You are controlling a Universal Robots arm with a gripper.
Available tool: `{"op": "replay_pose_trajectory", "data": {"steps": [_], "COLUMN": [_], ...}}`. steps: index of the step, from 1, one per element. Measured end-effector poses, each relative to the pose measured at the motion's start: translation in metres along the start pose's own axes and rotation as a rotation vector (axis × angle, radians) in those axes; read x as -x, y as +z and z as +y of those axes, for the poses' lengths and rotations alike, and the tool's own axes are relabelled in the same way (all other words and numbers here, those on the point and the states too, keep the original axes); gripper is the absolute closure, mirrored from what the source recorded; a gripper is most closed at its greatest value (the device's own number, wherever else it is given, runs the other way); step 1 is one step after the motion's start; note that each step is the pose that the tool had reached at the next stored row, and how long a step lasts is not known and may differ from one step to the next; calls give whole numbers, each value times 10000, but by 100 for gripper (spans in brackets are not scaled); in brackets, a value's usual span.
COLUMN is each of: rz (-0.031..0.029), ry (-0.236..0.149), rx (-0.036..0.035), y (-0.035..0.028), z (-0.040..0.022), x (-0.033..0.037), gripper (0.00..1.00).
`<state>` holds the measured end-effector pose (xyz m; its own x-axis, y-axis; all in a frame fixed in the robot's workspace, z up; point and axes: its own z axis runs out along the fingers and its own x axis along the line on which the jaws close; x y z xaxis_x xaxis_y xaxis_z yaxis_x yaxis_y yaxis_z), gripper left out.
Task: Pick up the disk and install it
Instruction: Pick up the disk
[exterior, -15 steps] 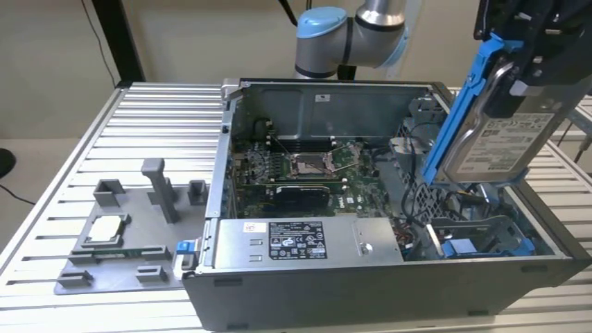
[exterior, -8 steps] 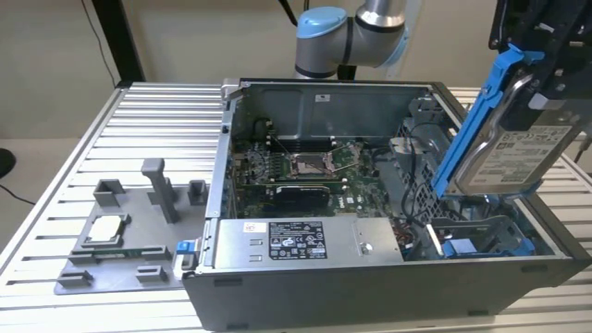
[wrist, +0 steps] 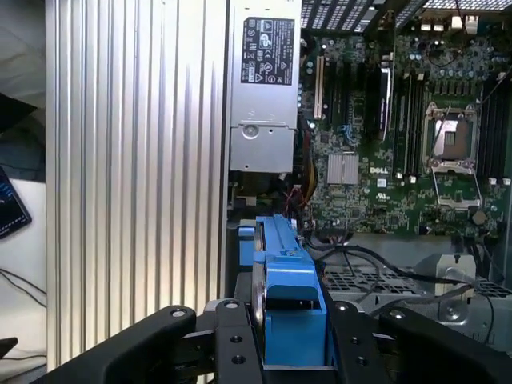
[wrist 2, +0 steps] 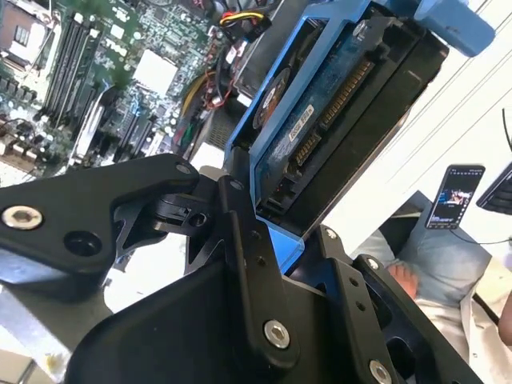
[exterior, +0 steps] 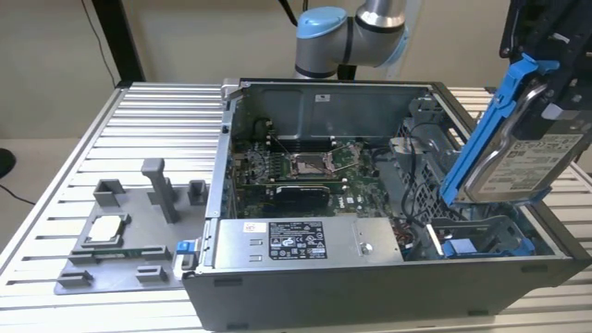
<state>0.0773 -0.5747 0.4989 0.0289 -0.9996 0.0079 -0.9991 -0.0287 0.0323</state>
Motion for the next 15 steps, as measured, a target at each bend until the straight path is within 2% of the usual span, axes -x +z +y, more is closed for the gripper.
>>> {"op": "replay_pose_trajectory", "data": {"steps": [6,10,15], "rz": [4,5,4], "ry": [-152,-177,-178], "rx": [67,79,80], "y": [44,74,76], "z": [-59,-75,-76], "x": [-22,-30,-31], "gripper": [100,100,100]}}
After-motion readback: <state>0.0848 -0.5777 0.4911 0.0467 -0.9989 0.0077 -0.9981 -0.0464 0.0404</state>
